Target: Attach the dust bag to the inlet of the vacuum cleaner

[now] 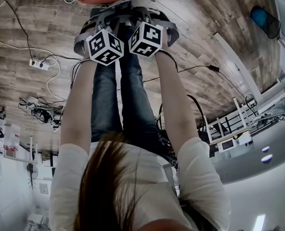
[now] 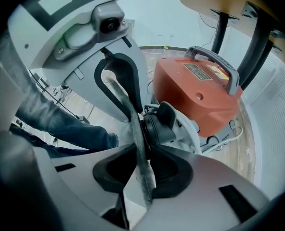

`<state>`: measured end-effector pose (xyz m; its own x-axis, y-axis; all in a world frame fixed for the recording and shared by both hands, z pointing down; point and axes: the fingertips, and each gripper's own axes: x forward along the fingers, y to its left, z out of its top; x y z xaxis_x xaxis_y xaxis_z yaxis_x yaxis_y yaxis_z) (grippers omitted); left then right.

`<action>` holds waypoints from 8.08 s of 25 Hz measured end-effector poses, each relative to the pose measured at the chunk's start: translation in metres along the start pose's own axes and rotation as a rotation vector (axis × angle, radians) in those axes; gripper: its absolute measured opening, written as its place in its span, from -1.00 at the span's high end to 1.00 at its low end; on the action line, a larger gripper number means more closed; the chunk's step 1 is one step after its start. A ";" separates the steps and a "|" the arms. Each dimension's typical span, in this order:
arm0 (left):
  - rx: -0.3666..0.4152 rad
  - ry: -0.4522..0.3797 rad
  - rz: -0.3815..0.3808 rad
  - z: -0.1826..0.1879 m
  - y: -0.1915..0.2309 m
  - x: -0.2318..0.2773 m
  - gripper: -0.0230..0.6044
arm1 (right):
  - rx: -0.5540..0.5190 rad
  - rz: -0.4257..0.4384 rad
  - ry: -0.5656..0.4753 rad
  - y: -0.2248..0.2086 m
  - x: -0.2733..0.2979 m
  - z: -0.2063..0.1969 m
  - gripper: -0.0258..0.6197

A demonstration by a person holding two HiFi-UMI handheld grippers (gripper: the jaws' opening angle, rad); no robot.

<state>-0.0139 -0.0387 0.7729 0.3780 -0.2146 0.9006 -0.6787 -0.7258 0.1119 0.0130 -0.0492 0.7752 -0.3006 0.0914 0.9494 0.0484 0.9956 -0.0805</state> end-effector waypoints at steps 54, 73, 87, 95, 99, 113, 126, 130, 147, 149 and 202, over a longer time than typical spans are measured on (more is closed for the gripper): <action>-0.273 -0.204 0.178 0.034 0.000 -0.102 0.87 | 0.522 -0.267 -0.316 -0.010 -0.120 0.038 0.92; -0.353 -0.448 0.355 0.131 0.034 -0.244 0.87 | 0.785 -0.473 -0.617 -0.046 -0.292 0.074 0.92; -0.327 -0.585 0.458 0.193 0.049 -0.361 0.87 | 0.832 -0.555 -0.807 -0.048 -0.414 0.105 0.92; -0.272 -0.684 0.475 0.227 0.034 -0.424 0.87 | 0.821 -0.599 -0.930 -0.040 -0.483 0.118 0.92; -0.240 -0.729 0.480 0.241 0.029 -0.455 0.87 | 0.776 -0.634 -0.957 -0.030 -0.517 0.128 0.92; -0.179 -0.898 0.498 0.275 0.002 -0.553 0.87 | 0.669 -0.724 -1.039 0.003 -0.611 0.143 0.92; -0.130 -1.023 0.496 0.297 -0.021 -0.608 0.87 | 0.613 -0.768 -1.072 0.023 -0.659 0.148 0.92; -0.120 -1.044 0.490 0.300 -0.028 -0.613 0.87 | 0.616 -0.784 -1.080 0.025 -0.668 0.141 0.92; -0.103 -1.086 0.461 0.304 -0.041 -0.620 0.87 | 0.620 -0.827 -1.076 0.026 -0.679 0.133 0.92; -0.106 -1.084 0.458 0.304 -0.041 -0.620 0.87 | 0.618 -0.827 -1.075 0.026 -0.678 0.133 0.92; -0.098 -1.045 0.408 0.296 -0.054 -0.608 0.87 | 0.659 -0.812 -1.047 0.038 -0.665 0.124 0.92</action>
<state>-0.0202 -0.0623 0.0949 0.4270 -0.8999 0.0883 -0.9015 -0.4313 -0.0365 0.0967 -0.0698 0.1028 -0.5817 -0.7937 0.1778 -0.8101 0.5850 -0.0392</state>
